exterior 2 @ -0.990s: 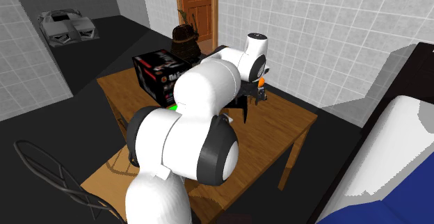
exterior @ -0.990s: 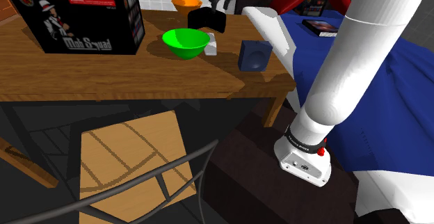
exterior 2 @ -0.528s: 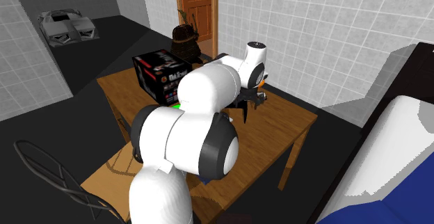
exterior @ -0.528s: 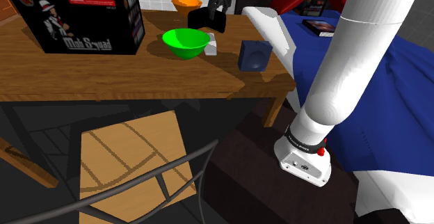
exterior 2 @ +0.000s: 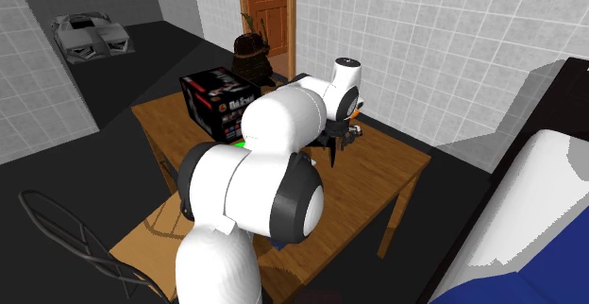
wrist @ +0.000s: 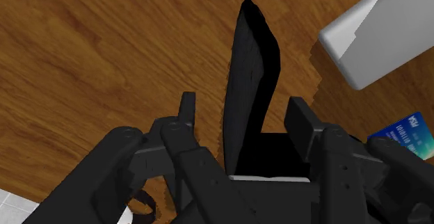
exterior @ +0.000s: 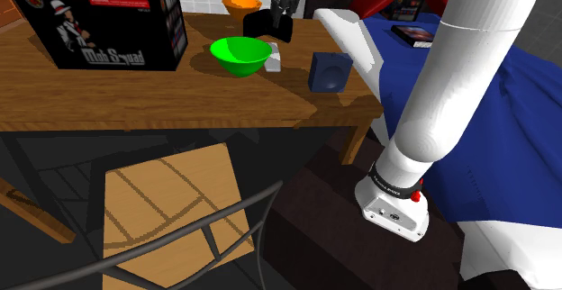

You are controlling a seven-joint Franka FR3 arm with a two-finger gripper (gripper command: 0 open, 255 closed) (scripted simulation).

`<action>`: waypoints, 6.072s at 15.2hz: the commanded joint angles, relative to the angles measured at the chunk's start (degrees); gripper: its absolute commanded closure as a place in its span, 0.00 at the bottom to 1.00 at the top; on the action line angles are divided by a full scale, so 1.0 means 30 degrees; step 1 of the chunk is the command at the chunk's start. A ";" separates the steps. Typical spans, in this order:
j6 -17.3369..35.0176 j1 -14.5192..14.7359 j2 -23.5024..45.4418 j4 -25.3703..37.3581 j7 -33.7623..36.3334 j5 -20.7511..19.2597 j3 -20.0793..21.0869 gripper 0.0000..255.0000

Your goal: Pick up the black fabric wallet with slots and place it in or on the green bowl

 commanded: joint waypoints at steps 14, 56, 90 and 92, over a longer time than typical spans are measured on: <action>-0.1223 -0.0011 -0.0164 0.1076 0.0147 -0.0123 -0.0030 1.00; -0.6473 0.3572 -0.7931 -0.0884 0.8667 -0.2926 0.4150 1.00; -0.3447 0.3817 -0.9253 -0.5235 0.9552 -0.3030 0.4705 0.00; -0.4591 0.3822 -0.9324 -0.4162 0.9552 -0.3027 0.4723 0.00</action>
